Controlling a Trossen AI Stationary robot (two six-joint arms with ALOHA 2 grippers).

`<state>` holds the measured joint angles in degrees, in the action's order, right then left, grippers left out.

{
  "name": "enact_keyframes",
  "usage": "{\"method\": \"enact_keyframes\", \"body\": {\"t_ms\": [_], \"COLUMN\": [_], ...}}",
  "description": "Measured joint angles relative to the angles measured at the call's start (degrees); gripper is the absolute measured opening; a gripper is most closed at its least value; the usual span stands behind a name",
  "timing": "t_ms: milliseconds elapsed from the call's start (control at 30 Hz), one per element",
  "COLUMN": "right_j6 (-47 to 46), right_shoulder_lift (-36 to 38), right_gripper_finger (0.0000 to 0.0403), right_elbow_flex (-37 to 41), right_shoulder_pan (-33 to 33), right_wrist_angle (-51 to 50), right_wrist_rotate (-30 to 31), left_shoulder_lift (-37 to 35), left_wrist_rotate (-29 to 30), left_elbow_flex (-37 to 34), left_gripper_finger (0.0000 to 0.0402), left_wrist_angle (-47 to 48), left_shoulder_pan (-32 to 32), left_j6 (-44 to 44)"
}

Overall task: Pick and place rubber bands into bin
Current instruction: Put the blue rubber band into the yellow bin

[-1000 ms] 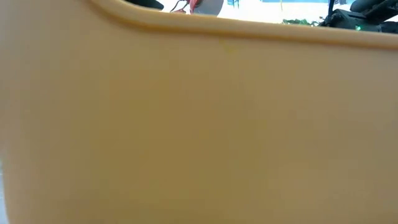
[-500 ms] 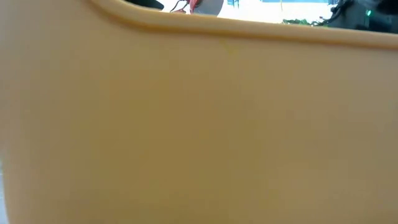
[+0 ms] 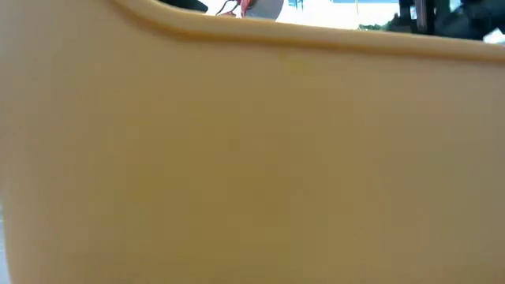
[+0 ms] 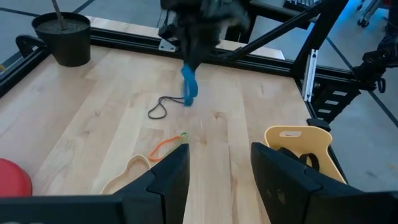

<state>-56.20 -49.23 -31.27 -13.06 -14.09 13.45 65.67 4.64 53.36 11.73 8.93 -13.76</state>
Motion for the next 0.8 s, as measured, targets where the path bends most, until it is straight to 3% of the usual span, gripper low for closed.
{"method": "enact_keyframes", "body": {"t_ms": [300, 433, 600, 800], "right_j6": [22.4, 29.3, 34.4, 39.3], "right_shoulder_lift": [1.1, 1.0, 0.5, -3.9], "right_gripper_finger": [0.0, 0.0, 0.0, 0.0], "right_elbow_flex": [-0.1, -0.2, -4.4, -16.0], "right_shoulder_pan": [0.0, 0.0, 0.0, -0.1], "right_wrist_angle": [36.1, 47.6, 45.2, 30.1], "right_wrist_rotate": [-5.0, -6.0, -6.0, -7.7], "left_shoulder_lift": [0.0, 0.0, 0.0, 0.0], "left_wrist_rotate": [0.0, 0.0, 0.0, 0.0], "left_elbow_flex": [0.0, 0.0, 0.0, 0.0], "left_gripper_finger": [0.0177, 0.0177, 0.0177, 0.0177], "left_wrist_angle": [0.0, 0.0, 0.0, 0.0], "left_shoulder_pan": [0.0, 0.0, 0.0, 0.0], "left_j6": [-0.3, -0.3, -0.3, -0.3]}}
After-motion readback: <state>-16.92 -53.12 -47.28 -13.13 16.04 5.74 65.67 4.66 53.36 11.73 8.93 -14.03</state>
